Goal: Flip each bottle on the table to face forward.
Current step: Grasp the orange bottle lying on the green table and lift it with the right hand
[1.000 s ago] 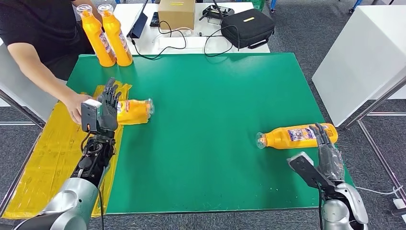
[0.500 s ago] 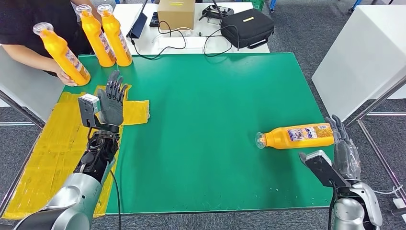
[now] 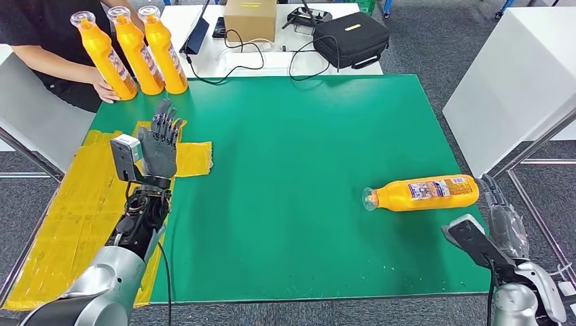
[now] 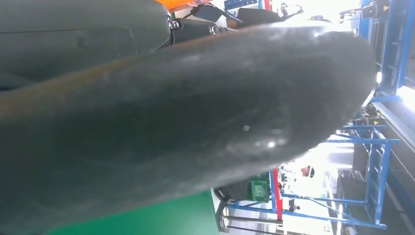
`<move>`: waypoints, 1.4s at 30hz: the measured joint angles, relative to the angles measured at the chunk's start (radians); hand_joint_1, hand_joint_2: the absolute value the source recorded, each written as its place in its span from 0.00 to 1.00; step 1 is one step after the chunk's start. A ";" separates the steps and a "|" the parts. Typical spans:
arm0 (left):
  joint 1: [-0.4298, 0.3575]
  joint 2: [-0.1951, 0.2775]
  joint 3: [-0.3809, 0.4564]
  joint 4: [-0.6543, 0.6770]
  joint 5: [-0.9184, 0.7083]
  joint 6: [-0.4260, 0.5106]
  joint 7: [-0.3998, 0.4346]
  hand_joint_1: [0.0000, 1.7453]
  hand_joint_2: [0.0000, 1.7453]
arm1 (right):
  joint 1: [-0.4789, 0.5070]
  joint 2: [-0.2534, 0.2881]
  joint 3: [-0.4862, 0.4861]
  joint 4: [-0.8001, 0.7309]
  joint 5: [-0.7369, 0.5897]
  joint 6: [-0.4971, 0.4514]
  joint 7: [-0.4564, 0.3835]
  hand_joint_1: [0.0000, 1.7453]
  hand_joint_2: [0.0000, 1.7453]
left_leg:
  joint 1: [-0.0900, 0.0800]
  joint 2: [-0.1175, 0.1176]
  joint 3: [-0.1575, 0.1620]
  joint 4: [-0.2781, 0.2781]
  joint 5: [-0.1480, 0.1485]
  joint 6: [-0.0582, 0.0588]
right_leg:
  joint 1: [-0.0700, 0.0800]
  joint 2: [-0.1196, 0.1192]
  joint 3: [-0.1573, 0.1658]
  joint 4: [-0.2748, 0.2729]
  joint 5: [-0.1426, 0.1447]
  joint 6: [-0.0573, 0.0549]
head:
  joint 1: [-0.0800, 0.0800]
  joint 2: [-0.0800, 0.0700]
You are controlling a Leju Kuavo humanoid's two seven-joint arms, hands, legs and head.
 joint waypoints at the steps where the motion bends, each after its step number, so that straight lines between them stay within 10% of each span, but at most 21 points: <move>1: 0.002 0.001 0.000 -0.003 0.001 -0.003 0.000 0.00 0.00 | 0.000 -0.007 -0.004 0.003 -0.007 0.004 -0.004 0.00 1.00 | 0.000 0.000 0.000 0.000 0.000 0.000 | 0.000 0.000 0.000 0.000 0.000 0.000 | 0.000 0.000; 15: 0.006 0.009 0.000 -0.011 0.019 -0.007 -0.016 0.00 0.00 | -0.035 -0.116 -0.019 0.110 -0.010 0.021 -0.010 0.00 1.00 | -0.001 0.000 -0.001 0.000 0.000 0.001 | -0.001 0.000 0.000 0.000 0.000 0.000 | 0.000 0.000; 31: -0.038 0.027 0.000 0.014 0.039 -0.013 -0.008 0.00 0.00 | -0.282 -0.246 0.169 0.428 0.039 -0.013 0.035 0.00 1.00 | -0.001 -0.001 -0.001 0.000 0.002 0.002 | -0.001 -0.002 0.001 0.000 0.001 0.001 | 0.000 0.000; 42: -0.106 0.038 0.000 0.102 0.071 -0.021 -0.021 0.00 0.00 | -0.459 -0.233 0.371 0.729 0.132 -0.068 0.056 0.00 1.00 | -0.001 -0.001 -0.001 0.000 0.003 0.002 | 0.000 -0.002 0.000 0.001 0.002 0.002 | 0.000 0.000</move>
